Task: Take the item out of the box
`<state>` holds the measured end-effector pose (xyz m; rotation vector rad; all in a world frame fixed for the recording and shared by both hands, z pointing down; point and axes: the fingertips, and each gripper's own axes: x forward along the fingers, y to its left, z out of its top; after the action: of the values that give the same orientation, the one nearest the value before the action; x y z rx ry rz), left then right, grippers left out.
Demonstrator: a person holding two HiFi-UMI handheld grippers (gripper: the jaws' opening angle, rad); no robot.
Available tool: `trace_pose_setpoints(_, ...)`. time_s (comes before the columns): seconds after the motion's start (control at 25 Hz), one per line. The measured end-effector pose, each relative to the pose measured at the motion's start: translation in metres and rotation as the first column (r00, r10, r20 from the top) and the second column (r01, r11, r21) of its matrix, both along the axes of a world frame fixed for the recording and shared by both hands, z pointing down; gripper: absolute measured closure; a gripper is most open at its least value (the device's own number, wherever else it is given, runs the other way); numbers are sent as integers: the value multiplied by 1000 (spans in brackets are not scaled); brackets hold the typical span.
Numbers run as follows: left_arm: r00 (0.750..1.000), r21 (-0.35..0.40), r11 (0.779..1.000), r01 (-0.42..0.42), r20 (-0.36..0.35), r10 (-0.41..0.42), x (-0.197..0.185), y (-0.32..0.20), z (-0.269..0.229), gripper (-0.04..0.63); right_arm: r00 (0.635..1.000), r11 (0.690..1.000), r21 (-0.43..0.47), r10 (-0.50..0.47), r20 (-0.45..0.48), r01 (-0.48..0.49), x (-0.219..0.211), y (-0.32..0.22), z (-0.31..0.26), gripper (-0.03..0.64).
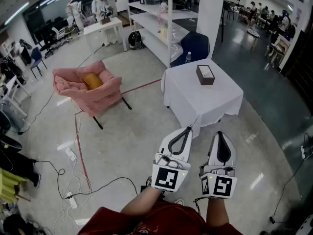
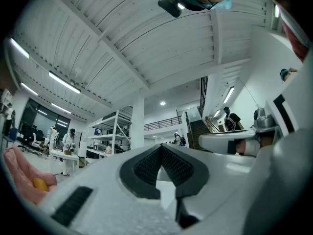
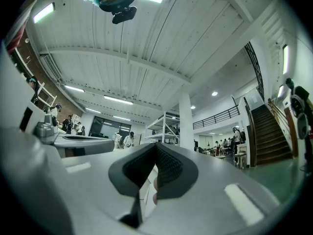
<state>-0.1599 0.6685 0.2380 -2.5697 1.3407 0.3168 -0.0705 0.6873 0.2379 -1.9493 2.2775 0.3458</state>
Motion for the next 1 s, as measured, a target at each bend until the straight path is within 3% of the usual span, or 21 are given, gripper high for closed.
trace_pose_setpoints(0.28, 1000, 3, 1000, -2, 29, 2, -24, -8, 1, 594, 1000, 1000, 2, 10, 1, -10, -22, -7, 1, 617)
trace_pose_setpoints(1.0, 998, -10, 998, -59, -11, 59, -64, -5, 14, 594, 997, 998, 13, 62, 42, -63, -56, 4, 14, 617)
